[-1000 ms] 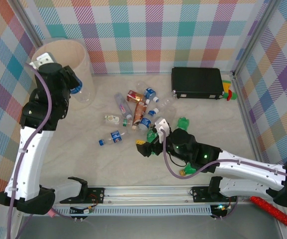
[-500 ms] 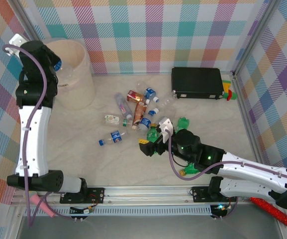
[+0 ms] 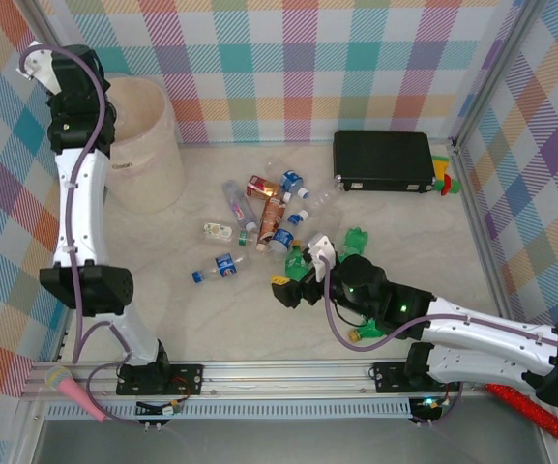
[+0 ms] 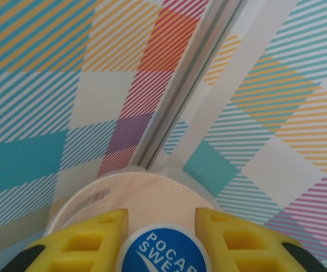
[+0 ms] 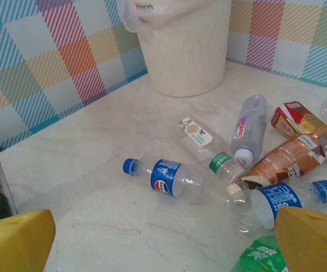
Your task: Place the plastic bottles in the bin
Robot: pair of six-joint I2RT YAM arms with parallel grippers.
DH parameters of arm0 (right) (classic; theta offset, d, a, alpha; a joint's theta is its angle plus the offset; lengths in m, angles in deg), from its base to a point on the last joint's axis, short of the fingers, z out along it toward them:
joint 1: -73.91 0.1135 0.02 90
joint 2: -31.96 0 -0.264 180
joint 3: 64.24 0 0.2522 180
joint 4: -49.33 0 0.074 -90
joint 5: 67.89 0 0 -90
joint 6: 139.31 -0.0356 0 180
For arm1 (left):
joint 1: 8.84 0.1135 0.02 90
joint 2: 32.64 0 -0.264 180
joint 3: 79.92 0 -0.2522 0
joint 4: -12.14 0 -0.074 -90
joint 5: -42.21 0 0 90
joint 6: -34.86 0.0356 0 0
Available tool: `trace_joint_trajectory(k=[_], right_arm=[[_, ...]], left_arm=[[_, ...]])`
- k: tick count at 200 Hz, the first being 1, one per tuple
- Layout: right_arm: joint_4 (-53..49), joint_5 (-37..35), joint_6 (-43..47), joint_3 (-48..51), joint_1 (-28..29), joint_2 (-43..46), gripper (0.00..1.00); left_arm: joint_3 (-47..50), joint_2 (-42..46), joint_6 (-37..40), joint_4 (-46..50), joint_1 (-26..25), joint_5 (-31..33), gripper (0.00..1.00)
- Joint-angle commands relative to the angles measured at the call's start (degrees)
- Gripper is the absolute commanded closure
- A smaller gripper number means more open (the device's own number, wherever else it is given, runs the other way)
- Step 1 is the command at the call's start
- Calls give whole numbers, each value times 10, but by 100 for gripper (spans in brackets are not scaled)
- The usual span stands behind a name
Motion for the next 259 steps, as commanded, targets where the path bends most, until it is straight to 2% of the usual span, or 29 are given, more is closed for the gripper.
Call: trace_joint_trajectory(k=[1, 31, 54, 64, 79, 98, 116, 138, 160, 194, 217, 259], right_arm=[[34, 11, -18, 13, -7, 7, 1], [30, 20, -26, 15, -13, -1, 1], [29, 22, -26, 19, -20, -2, 1], [29, 25, -29, 19, -24, -1, 1], [28, 30, -31, 21, -29, -2, 1], [23, 36, -36, 17, -31, -2, 1], [18, 39, -41, 16, -31, -3, 1], [13, 39, -49, 12, -33, -8, 1], [-14, 33, -54, -6, -35, -20, 1], [-50, 23, -72, -28, -44, -34, 1], [-79, 20, -87, -48, -52, -48, 1], [-113, -3, -130, -68, -58, -73, 1]], left_arm=[[-80, -37, 31, 6, 5, -5, 94], [-159, -103, 94, 29, 5, -18, 91], [-167, -126, 108, 47, 6, -21, 88], [-167, -133, 110, 59, 6, -26, 77], [-166, -137, 109, 75, 6, -30, 44], [-164, -130, 103, 89, 5, -44, 19], [-152, -112, 93, 89, 3, -60, 13], [-122, -79, 75, 89, -9, -61, 0], [-42, -18, 51, 80, -34, -59, 0], [193, 137, 24, -2, -93, -66, 0], [300, 225, 9, -6, -141, -72, 0], [396, 313, -6, 33, -243, -60, 0]])
